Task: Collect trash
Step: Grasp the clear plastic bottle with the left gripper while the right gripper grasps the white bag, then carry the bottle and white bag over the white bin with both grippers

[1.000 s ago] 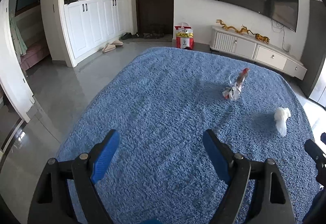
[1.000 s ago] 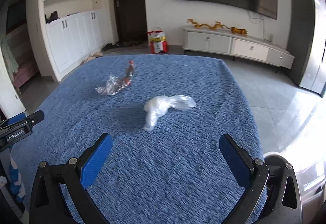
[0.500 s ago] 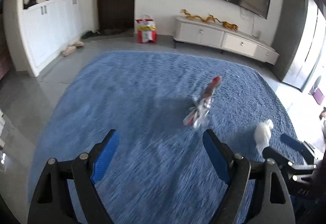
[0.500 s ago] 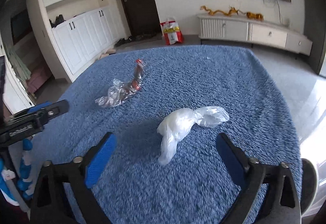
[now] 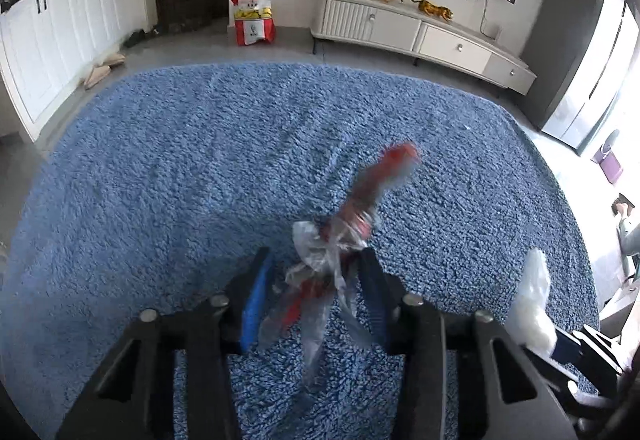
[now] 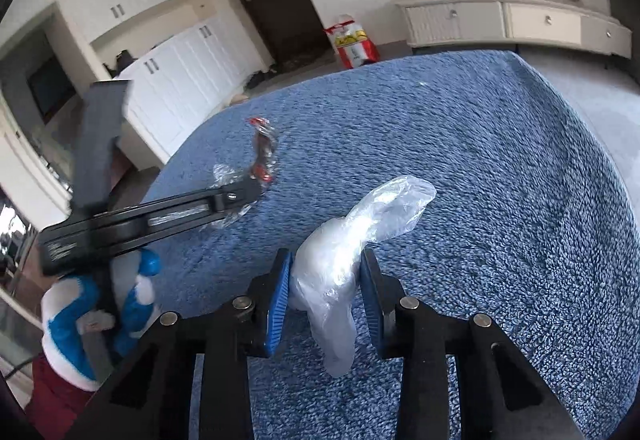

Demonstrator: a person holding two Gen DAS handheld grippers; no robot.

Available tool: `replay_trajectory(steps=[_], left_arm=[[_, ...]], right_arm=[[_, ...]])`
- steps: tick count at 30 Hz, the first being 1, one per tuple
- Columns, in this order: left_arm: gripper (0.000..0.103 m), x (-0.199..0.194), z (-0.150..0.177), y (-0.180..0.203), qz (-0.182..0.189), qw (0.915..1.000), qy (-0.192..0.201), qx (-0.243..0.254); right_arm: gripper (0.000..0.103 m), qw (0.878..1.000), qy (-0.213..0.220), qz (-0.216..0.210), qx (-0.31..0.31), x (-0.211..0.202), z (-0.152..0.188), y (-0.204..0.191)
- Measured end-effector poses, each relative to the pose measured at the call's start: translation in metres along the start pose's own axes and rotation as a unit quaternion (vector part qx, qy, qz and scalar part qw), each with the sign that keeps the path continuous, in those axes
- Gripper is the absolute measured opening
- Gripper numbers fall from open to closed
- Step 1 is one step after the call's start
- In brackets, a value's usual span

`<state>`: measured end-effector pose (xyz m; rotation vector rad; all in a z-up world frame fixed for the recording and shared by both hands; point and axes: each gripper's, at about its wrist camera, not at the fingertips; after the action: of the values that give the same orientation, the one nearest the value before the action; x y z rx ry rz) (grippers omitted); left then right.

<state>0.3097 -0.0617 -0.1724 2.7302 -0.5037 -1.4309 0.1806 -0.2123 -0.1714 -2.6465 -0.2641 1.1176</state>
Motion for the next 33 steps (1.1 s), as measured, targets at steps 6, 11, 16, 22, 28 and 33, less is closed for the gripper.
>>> replay_trajectory(steps=[6,11,16,22,28,33], left_arm=[[0.023,-0.025,0.013,-0.009,0.044,0.9984,0.007,-0.033],[0.020,-0.062,0.032,-0.011,0.049,0.9979,0.027,-0.031],[0.020,-0.090,0.042,-0.020,0.058,0.9967,0.040,-0.040],[0.055,-0.099,0.035,-0.024,0.085,0.9937,0.054,-0.049],[0.057,-0.065,0.011,-0.015,0.069,0.9956,0.048,-0.040],[0.056,-0.026,-0.004,-0.004,0.055,0.9976,0.029,-0.032]], right_arm=[[0.033,1.000,0.013,-0.009,-0.014,-0.024,0.007,-0.010],[0.033,0.999,0.031,-0.003,-0.031,-0.054,0.016,-0.022],[0.033,0.998,0.046,-0.003,-0.033,-0.079,0.024,-0.026],[0.033,0.998,0.053,0.002,-0.028,-0.100,0.036,-0.020],[0.034,0.998,0.053,0.018,-0.028,-0.106,0.038,-0.004],[0.034,0.998,0.048,0.030,-0.026,-0.101,0.035,0.010]])
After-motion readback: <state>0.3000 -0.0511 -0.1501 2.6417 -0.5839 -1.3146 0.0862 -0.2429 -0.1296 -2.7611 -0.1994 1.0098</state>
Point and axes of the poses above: each gripper's, at about its wrist camera, not at the fingertips, and x roughly the way its jaws point, y to its right, z to its underside, and after that the axes turned 4 degrees about -x, right-handed
